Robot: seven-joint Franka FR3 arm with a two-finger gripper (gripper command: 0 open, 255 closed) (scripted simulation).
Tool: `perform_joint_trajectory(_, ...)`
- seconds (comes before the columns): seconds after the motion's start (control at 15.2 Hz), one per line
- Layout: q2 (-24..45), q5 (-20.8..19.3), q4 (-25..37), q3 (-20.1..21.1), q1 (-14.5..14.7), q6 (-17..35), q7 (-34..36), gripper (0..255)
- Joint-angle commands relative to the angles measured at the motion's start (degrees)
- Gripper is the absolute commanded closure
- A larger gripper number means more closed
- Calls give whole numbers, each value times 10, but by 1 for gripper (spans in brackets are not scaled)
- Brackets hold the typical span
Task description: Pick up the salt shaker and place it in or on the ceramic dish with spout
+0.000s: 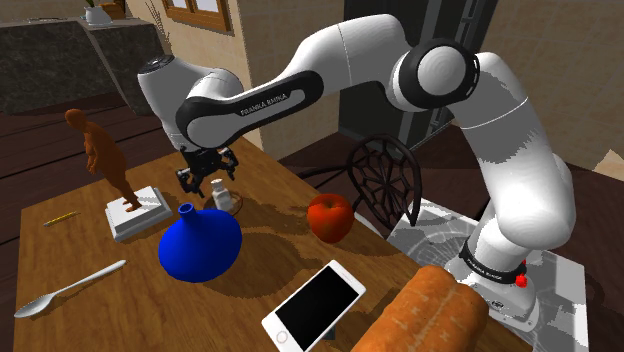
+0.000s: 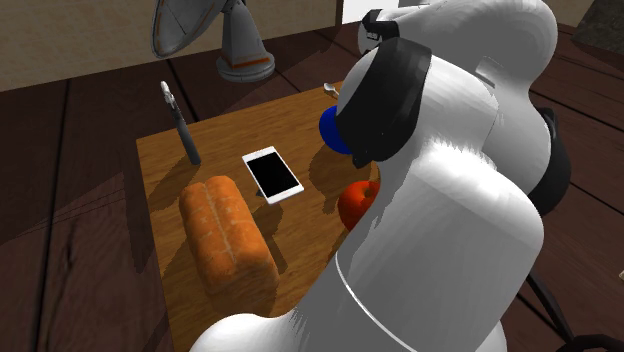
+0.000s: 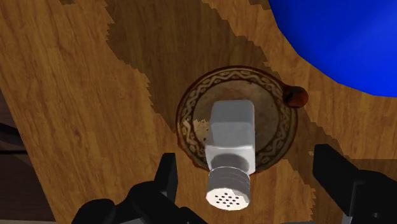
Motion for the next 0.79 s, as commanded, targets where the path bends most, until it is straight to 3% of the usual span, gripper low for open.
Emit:
perform_joint_trajectory(0.0,0,0,0,0,0,0,0,0)
perform_joint_trajectory(0.26,-10,10,59,6,18,-63,-13,0)
perform_joint_trajectory(0.73,-11,10,59,6,18,-63,-13,0)
